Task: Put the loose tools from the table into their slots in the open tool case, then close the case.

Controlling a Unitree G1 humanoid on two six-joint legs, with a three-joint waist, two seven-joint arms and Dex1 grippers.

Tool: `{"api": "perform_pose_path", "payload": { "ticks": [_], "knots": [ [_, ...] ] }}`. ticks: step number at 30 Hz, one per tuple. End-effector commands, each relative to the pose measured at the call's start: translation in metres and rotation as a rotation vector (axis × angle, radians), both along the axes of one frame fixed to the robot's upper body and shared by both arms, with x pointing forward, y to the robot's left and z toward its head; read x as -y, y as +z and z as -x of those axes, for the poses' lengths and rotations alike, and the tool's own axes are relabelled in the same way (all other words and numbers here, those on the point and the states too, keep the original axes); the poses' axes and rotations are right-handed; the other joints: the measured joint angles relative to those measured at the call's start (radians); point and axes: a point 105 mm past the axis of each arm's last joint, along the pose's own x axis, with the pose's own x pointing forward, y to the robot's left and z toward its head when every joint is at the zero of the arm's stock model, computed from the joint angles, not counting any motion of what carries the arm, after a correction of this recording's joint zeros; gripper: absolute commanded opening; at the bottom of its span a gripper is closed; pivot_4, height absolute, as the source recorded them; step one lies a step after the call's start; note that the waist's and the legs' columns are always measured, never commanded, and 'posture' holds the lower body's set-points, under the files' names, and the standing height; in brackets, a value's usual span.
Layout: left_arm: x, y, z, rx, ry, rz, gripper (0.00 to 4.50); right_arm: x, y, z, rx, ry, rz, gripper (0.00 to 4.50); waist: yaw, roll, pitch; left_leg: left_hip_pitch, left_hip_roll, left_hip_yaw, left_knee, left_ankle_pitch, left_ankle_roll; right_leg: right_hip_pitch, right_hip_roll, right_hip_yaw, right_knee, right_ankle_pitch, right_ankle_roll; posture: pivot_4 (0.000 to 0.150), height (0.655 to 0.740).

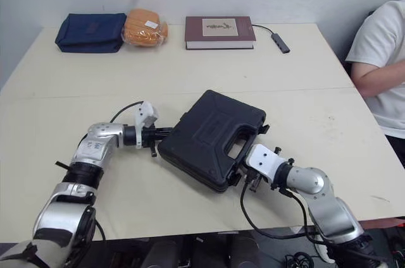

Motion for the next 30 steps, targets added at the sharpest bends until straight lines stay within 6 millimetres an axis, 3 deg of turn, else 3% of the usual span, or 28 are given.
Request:
{"api": "perform_pose_path", "payload": {
  "ticks": [1, 8, 14, 21, 25, 27, 30],
  "knots": [
    [0.005, 0.015, 0.013, 0.043, -0.048, 0.035, 0.02, -0.026, 0.002, 0.010, 0.010, 0.120, -0.026, 0.00, -0.001, 0.000, 0.000, 0.000, 0.000, 0.000, 0.000, 0.000, 0.000, 0.000, 0.000, 0.000, 0.000, 0.000, 0.000, 0.150, 0.7400],
    [-0.011, 0.021, 0.022, 0.057, 0.051, 0.038, 0.02, -0.037, -0.002, 0.019, -0.018, 0.180, -0.023, 0.00, -0.001, 0.000, 0.000, 0.000, 0.000, 0.000, -0.001, -0.001, -0.001, 0.000, 0.000, 0.000, 0.000, 0.000, -0.001, 0.150, 0.7400],
    [-0.025, 0.026, 0.022, 0.087, 0.101, 0.030, 0.02, -0.001, 0.000, 0.024, -0.044, 0.103, 0.040, 0.00, 0.005, 0.001, 0.000, 0.000, 0.000, -0.001, -0.002, -0.001, -0.002, 0.000, 0.000, 0.000, -0.002, -0.001, -0.001, 0.150, 0.7400],
    [-0.022, 0.032, 0.018, 0.107, 0.055, 0.034, 0.02, 0.030, 0.005, 0.044, -0.078, 0.039, 0.069, 0.00, 0.045, 0.001, 0.000, 0.000, 0.000, -0.002, -0.001, -0.002, -0.002, 0.001, -0.001, -0.001, -0.007, 0.000, -0.001, 0.150, 0.7400],
    [-0.028, 0.047, 0.012, 0.147, 0.051, 0.053, 0.02, 0.036, 0.012, 0.049, -0.061, 0.019, 0.040, 0.00, 0.052, 0.001, 0.000, -0.001, 0.000, -0.002, -0.001, -0.002, -0.003, 0.001, -0.001, -0.001, -0.007, 0.000, -0.001, 0.150, 0.7400],
    [-0.031, 0.072, 0.010, 0.201, 0.016, 0.106, 0.02, 0.044, 0.019, 0.053, -0.041, -0.011, 0.002, 0.00, 0.052, 0.001, 0.001, -0.001, 0.000, -0.002, -0.001, -0.002, -0.002, 0.001, -0.001, -0.001, -0.008, 0.000, -0.001, 0.150, 0.7400],
    [-0.014, 0.109, 0.016, 0.273, -0.105, 0.166, 0.02, 0.064, 0.023, 0.058, -0.027, -0.089, -0.033, 0.00, 0.056, 0.001, 0.001, -0.002, 0.000, -0.003, -0.001, -0.002, -0.001, 0.000, -0.001, -0.003, -0.008, 0.000, -0.001, 0.150, 0.7400]
  ]
}}
